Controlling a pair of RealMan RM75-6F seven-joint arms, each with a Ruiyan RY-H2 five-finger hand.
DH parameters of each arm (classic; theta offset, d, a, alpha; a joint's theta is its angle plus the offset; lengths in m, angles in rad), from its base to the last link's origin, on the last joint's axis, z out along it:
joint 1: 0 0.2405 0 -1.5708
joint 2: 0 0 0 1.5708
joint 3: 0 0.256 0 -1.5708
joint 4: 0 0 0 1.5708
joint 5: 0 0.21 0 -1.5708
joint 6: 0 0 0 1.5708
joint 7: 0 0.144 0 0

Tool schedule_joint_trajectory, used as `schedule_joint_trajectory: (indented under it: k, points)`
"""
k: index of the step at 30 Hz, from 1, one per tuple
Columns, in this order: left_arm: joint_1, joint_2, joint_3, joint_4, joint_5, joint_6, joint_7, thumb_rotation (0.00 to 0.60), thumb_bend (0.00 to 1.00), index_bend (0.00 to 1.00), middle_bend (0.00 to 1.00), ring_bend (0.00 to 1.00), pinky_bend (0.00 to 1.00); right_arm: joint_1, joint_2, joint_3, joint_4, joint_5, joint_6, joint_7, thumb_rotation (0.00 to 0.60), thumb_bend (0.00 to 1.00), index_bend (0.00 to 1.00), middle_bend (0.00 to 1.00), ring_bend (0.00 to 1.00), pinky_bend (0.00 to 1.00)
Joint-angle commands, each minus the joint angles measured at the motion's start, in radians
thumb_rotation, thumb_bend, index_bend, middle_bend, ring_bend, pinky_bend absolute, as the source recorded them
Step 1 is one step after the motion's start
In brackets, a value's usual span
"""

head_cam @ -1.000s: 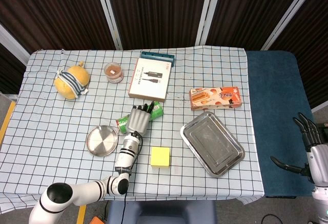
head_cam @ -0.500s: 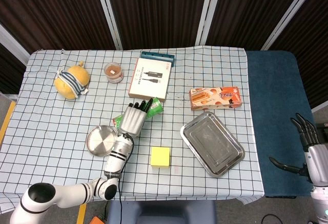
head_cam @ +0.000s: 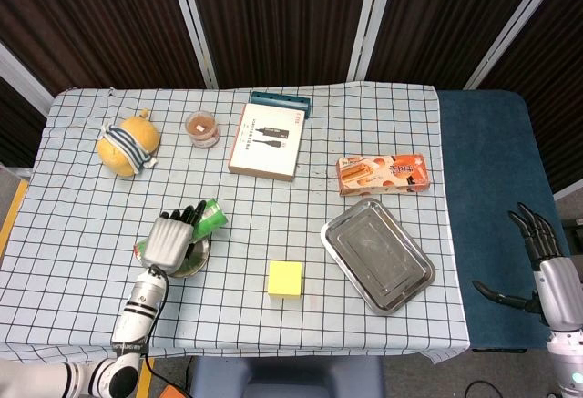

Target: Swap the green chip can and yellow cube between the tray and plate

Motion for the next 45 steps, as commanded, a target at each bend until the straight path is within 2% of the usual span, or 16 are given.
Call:
schedule_joint_trajectory:
  k: [1, 4, 7, 9, 11, 12, 15, 21, 28, 32, 35, 38, 39, 41, 42, 45]
  points:
    - [0.013, 0.005, 0.011, 0.0, 0.0, -0.01, 0.014, 0.6, 0.64, 0.49, 0.57, 0.62, 0.84, 0.001, 0.0, 0.0, -0.001, 0.002, -0.002, -0.002, 0.6, 0.01, 0.0, 0.0, 0.0, 0.0]
    - [0.021, 0.006, 0.004, -0.013, -0.031, -0.031, 0.028, 0.6, 0.56, 0.33, 0.43, 0.48, 0.73, 0.001, -0.001, 0.003, -0.002, 0.007, -0.001, -0.004, 0.6, 0.01, 0.0, 0.0, 0.0, 0.0]
    - [0.025, 0.006, -0.006, -0.023, -0.053, -0.054, 0.03, 0.6, 0.49, 0.1, 0.21, 0.3, 0.61, 0.002, -0.002, 0.005, -0.002, 0.01, -0.001, -0.004, 0.6, 0.01, 0.0, 0.0, 0.0, 0.0]
    - [0.025, 0.005, -0.009, -0.028, -0.062, -0.063, 0.044, 0.6, 0.47, 0.02, 0.1, 0.2, 0.54, 0.001, -0.003, 0.005, -0.002, 0.01, 0.0, -0.006, 0.6, 0.01, 0.0, 0.0, 0.0, 0.0]
    - [0.025, 0.005, -0.011, -0.035, -0.067, -0.067, 0.055, 0.6, 0.45, 0.0, 0.02, 0.11, 0.48, 0.001, -0.003, 0.004, -0.002, 0.008, 0.002, -0.005, 0.6, 0.01, 0.0, 0.0, 0.0, 0.0]
    - [0.026, 0.007, -0.013, -0.041, -0.075, -0.07, 0.064, 0.6, 0.45, 0.0, 0.0, 0.06, 0.45, 0.0, -0.003, 0.004, -0.001, 0.007, 0.003, -0.004, 0.6, 0.01, 0.0, 0.0, 0.0, 0.0]
    - [0.026, 0.009, -0.015, -0.047, -0.081, -0.072, 0.071, 0.6, 0.45, 0.0, 0.0, 0.02, 0.38, 0.0, -0.002, 0.004, -0.001, 0.007, 0.003, -0.003, 0.6, 0.01, 0.0, 0.0, 0.0, 0.0]
    - [0.023, 0.05, -0.022, -0.125, -0.169, -0.09, 0.144, 0.6, 0.43, 0.0, 0.0, 0.0, 0.23, 0.001, -0.003, 0.003, -0.001, 0.007, 0.002, -0.006, 0.6, 0.01, 0.0, 0.0, 0.0, 0.0]
    - [0.026, 0.114, -0.016, -0.229, -0.168, -0.065, 0.172, 0.6, 0.4, 0.0, 0.0, 0.0, 0.2, 0.004, -0.004, 0.0, -0.003, 0.005, -0.005, -0.013, 0.6, 0.01, 0.0, 0.0, 0.0, 0.0]
    - [0.043, 0.166, -0.022, -0.294, -0.147, -0.038, 0.139, 0.6, 0.39, 0.0, 0.0, 0.0, 0.19, 0.004, -0.006, -0.001, -0.002, 0.003, -0.006, -0.018, 0.6, 0.01, 0.0, 0.0, 0.0, 0.0]
    - [0.065, 0.223, -0.029, -0.339, -0.1, -0.018, 0.072, 0.6, 0.38, 0.0, 0.0, 0.0, 0.19, 0.006, -0.008, -0.001, -0.001, 0.004, -0.008, -0.024, 0.6, 0.01, 0.0, 0.0, 0.0, 0.0]
    - [0.108, 0.274, -0.02, -0.336, 0.033, 0.027, -0.052, 0.6, 0.37, 0.0, 0.0, 0.0, 0.19, 0.008, -0.01, -0.002, -0.001, 0.005, -0.013, -0.032, 0.6, 0.01, 0.0, 0.0, 0.0, 0.0]
    - [0.134, 0.29, -0.007, -0.312, 0.11, 0.057, -0.118, 0.6, 0.37, 0.0, 0.0, 0.0, 0.19, 0.01, -0.011, -0.003, -0.001, 0.004, -0.018, -0.037, 0.6, 0.01, 0.0, 0.0, 0.0, 0.0]
    - [0.177, 0.303, 0.024, -0.242, 0.254, 0.116, -0.24, 0.6, 0.37, 0.0, 0.0, 0.0, 0.19, 0.013, -0.013, -0.005, -0.002, 0.005, -0.026, -0.046, 0.6, 0.01, 0.0, 0.0, 0.0, 0.0]
    - [0.209, 0.302, 0.046, -0.167, 0.354, 0.169, -0.333, 0.6, 0.37, 0.0, 0.0, 0.0, 0.21, 0.016, -0.014, -0.006, -0.003, 0.006, -0.034, -0.056, 0.6, 0.01, 0.0, 0.0, 0.0, 0.0]
    - [0.283, 0.286, 0.101, 0.028, 0.52, 0.29, -0.521, 0.6, 0.37, 0.06, 0.06, 0.06, 0.26, 0.027, -0.018, -0.009, -0.01, 0.009, -0.06, -0.078, 0.6, 0.01, 0.0, 0.0, 0.0, 0.0]
